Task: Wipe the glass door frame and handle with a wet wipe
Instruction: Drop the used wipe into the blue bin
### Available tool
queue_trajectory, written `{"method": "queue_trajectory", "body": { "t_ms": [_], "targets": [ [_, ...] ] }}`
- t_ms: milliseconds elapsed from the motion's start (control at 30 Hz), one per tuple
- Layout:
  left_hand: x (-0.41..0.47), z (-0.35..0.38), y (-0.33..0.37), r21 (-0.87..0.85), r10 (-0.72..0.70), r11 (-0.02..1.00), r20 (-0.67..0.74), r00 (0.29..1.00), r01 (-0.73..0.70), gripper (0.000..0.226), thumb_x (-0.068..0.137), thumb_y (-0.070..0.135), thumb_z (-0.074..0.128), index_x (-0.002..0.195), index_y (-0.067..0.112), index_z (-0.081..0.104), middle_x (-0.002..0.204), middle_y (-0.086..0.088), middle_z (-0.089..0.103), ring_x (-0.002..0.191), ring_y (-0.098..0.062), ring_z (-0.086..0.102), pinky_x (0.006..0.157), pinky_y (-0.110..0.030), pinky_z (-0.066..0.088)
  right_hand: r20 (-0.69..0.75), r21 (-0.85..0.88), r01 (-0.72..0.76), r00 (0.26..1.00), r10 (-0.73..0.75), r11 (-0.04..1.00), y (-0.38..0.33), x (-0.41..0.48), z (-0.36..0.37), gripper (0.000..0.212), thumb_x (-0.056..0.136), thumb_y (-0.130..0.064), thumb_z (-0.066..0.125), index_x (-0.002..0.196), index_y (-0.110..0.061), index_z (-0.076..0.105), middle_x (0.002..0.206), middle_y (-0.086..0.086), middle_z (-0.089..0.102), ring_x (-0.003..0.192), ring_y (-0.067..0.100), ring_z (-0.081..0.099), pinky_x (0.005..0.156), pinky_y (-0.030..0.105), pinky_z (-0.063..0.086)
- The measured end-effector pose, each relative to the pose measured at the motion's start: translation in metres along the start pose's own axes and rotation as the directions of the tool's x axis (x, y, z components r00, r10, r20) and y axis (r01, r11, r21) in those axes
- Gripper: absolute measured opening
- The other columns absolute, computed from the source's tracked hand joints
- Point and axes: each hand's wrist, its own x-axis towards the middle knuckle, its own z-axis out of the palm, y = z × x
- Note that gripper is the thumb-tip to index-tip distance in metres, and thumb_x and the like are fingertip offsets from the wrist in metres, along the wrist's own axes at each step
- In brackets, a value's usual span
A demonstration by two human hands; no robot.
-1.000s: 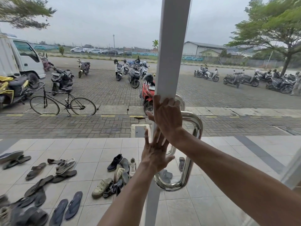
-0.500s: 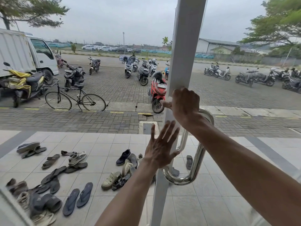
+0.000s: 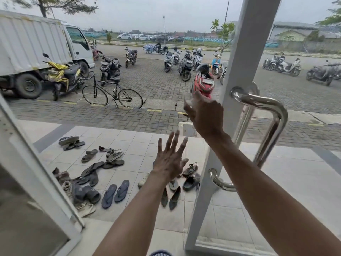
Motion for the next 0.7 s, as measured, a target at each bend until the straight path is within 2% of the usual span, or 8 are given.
{"method": "queue_trajectory", "body": {
  "t_ms": [100, 167, 267, 333, 400, 500, 600, 700],
  "targets": [
    [-0.031, 0.032, -0.017, -0.058, -0.176, 0.981, 0.138, 0.975, 0.186, 0.076, 0.102, 0.045, 0.036, 0.155, 0.028, -0.016, 0.157, -0.004, -0.037, 0.146, -0.022, -0.033, 0.118, -0.057, -0.012, 0.248, 0.102, -0.169, 0.959, 0.139, 0.98, -0.011, -0.064, 0.055, 0.018, 0.084, -0.014, 0.059, 0.099, -0.007, 0.052, 0.067, 0.014, 0.065, 0.059, 0.035, 0.064, 0.048, 0.03, 0.043],
    [-0.052, 0.058, -0.025, -0.079, -0.252, 0.958, 0.227, 0.941, 0.275, 0.077, 0.101, 0.038, 0.038, 0.155, 0.027, -0.016, 0.158, -0.007, -0.035, 0.146, -0.025, -0.032, 0.116, -0.059, -0.011, 0.404, 0.135, -0.311, 0.885, 0.234, 0.941, -0.013, -0.109, 0.082, 0.021, 0.083, -0.011, 0.056, 0.103, -0.008, 0.048, 0.07, 0.015, 0.064, 0.06, 0.035, 0.061, 0.049, 0.029, 0.038],
    [-0.088, 0.103, -0.03, -0.1, -0.318, 0.924, 0.334, 0.887, 0.369, 0.076, 0.102, 0.032, 0.038, 0.155, 0.025, -0.016, 0.16, -0.011, -0.029, 0.148, -0.029, -0.026, 0.117, -0.061, -0.005, 0.597, 0.112, -0.453, 0.742, 0.304, 0.884, -0.016, -0.183, 0.116, 0.02, 0.087, -0.018, 0.056, 0.104, -0.012, 0.049, 0.082, 0.014, 0.063, 0.072, 0.035, 0.06, 0.055, 0.031, 0.034],
    [-0.113, 0.144, -0.031, -0.127, -0.361, 0.891, 0.386, 0.849, 0.437, 0.069, 0.104, 0.033, 0.033, 0.157, 0.022, -0.01, 0.161, -0.013, -0.024, 0.149, -0.029, -0.022, 0.118, -0.06, -0.002, 0.712, 0.074, -0.479, 0.64, 0.29, 0.875, -0.018, -0.239, 0.143, 0.021, 0.087, -0.021, 0.057, 0.107, -0.014, 0.055, 0.103, 0.015, 0.065, 0.087, 0.036, 0.063, 0.061, 0.033, 0.039],
    [-0.134, 0.186, -0.028, -0.158, -0.392, 0.85, 0.447, 0.804, 0.503, 0.066, 0.105, 0.031, 0.032, 0.157, 0.02, -0.006, 0.162, -0.013, -0.022, 0.15, -0.029, -0.021, 0.119, -0.058, -0.002, 0.81, 0.025, -0.548, 0.502, 0.304, 0.836, -0.015, -0.292, 0.171, 0.024, 0.082, -0.019, 0.058, 0.106, -0.018, 0.06, 0.111, 0.013, 0.066, 0.093, 0.035, 0.063, 0.068, 0.036, 0.049],
    [-0.163, 0.252, -0.022, -0.204, -0.422, 0.786, 0.513, 0.748, 0.584, 0.067, 0.101, 0.016, 0.035, 0.157, 0.022, 0.0, 0.164, -0.012, -0.015, 0.151, -0.027, -0.016, 0.121, -0.055, 0.0, 0.898, -0.037, -0.731, 0.275, 0.344, 0.681, -0.011, -0.371, 0.21, 0.023, 0.076, -0.017, 0.061, 0.097, -0.025, 0.059, 0.094, 0.012, 0.07, 0.08, 0.032, 0.069, 0.07, 0.045, 0.059],
    [-0.195, 0.323, -0.015, -0.251, -0.43, 0.685, 0.618, 0.658, 0.684, 0.073, 0.094, 0.008, 0.039, 0.157, 0.02, 0.005, 0.164, -0.015, -0.008, 0.152, -0.028, -0.007, 0.121, -0.052, 0.006, 0.935, -0.121, -0.853, 0.073, 0.346, 0.508, -0.009, -0.45, 0.245, 0.03, 0.075, -0.002, 0.067, 0.1, -0.018, 0.058, 0.087, 0.018, 0.067, 0.065, 0.029, 0.067, 0.065, 0.043, 0.06],
    [-0.221, 0.392, -0.011, -0.308, -0.458, 0.534, 0.678, 0.575, 0.788, 0.067, 0.094, 0.009, 0.041, 0.156, 0.014, 0.014, 0.162, -0.02, 0.009, 0.15, -0.033, 0.011, 0.12, -0.046, 0.017, 0.93, -0.187, -0.877, -0.013, 0.368, 0.442, -0.001, -0.525, 0.283, 0.033, 0.068, -0.006, 0.074, 0.098, -0.014, 0.063, 0.091, 0.019, 0.069, 0.079, 0.033, 0.07, 0.075, 0.048, 0.059]
  ]
}}
